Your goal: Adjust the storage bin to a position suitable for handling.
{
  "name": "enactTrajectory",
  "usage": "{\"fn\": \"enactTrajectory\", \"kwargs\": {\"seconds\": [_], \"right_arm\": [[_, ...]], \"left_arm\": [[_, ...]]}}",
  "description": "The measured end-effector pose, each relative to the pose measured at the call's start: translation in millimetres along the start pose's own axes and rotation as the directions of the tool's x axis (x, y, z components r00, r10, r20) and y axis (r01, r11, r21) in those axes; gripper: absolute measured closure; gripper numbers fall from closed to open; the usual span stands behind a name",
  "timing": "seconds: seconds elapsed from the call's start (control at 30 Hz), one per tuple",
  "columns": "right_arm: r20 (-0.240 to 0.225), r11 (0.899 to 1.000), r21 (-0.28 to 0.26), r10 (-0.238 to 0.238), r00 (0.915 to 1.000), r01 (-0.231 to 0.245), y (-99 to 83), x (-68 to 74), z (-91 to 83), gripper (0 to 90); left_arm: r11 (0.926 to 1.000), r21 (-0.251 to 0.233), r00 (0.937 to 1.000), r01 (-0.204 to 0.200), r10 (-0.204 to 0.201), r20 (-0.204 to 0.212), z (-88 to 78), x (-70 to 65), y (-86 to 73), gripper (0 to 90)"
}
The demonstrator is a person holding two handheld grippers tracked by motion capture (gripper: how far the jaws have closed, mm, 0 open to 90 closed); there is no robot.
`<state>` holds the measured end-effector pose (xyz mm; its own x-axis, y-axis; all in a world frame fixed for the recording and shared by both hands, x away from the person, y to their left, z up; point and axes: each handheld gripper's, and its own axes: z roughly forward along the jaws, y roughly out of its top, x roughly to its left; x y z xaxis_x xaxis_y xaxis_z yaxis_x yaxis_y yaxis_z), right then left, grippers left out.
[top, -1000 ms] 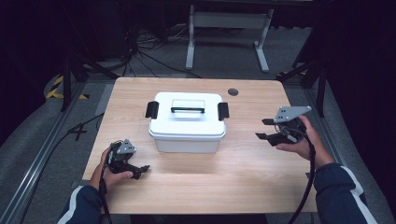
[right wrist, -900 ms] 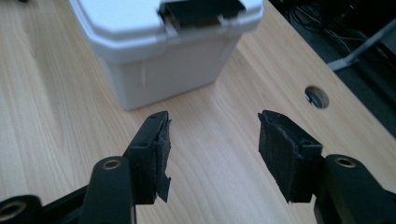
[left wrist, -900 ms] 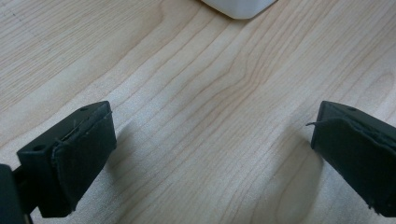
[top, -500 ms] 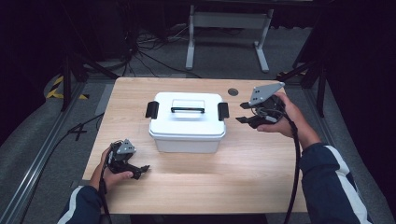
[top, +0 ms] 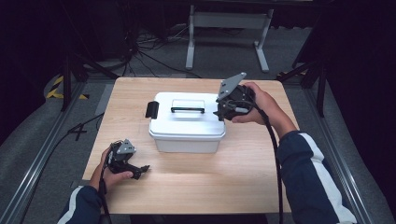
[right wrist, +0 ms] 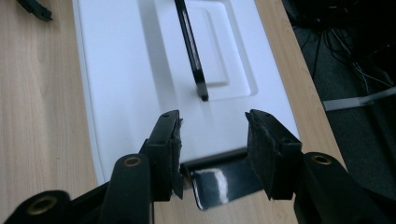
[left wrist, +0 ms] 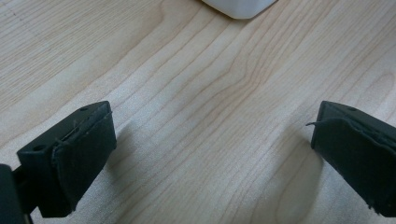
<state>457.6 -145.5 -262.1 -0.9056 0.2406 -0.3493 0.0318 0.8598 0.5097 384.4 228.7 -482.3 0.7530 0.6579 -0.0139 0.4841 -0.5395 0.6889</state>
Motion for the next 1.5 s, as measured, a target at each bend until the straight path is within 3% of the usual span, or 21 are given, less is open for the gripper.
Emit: {"fn": "enactTrajectory", "kwargs": {"seconds": [0.33, 0.5, 0.77, 0.83, 1.07, 1.5], "right_arm": [[-0.042, 0.996, 0.063, -0.063, 0.9971, 0.065, 33.8, 2.8, 31.0, 58.8], [-0.027, 0.992, 0.095, -0.078, 0.9966, 0.08, 44.3, 4.2, 45.6, 61.6], [-0.048, 0.988, 0.111, -0.101, 0.9937, 0.105, 51.2, 5.8, 61.6, 77.5], [-0.056, 0.988, 0.111, -0.104, 0.993, 0.109, 52.6, 7.6, 62.8, 82.2], [-0.039, 0.982, 0.12, -0.143, 0.989, 0.147, 54.9, 8.2, 62.6, 83.9], [-0.028, 0.984, 0.062, -0.166, 0.9858, 0.167, 57.2, 2.6, 49.6, 84.7]], "left_arm": [[1.0, -0.005, 1.0, 0.005, -0.005, 0.001, 0.4, -0.4, -0.3, 0.5], [1.0, -0.004, 1.0, 0.002, -0.002, 0.0, 0.3, -0.2, -0.2, 0.5], [1.0, -0.004, 1.0, 0.005, -0.005, 0.001, 0.3, -0.3, -0.3, 0.5], [1.0, -0.003, 1.0, 0.005, -0.005, 0.002, 0.2, -0.3, -0.2, 0.5], [1.0, -0.002, 1.0, 0.005, -0.005, 0.001, 0.1, -0.3, -0.2, 0.5], [1.0, -0.004, 1.0, 0.006, -0.006, 0.002, 0.3, -0.4, -0.3, 0.5]]}}
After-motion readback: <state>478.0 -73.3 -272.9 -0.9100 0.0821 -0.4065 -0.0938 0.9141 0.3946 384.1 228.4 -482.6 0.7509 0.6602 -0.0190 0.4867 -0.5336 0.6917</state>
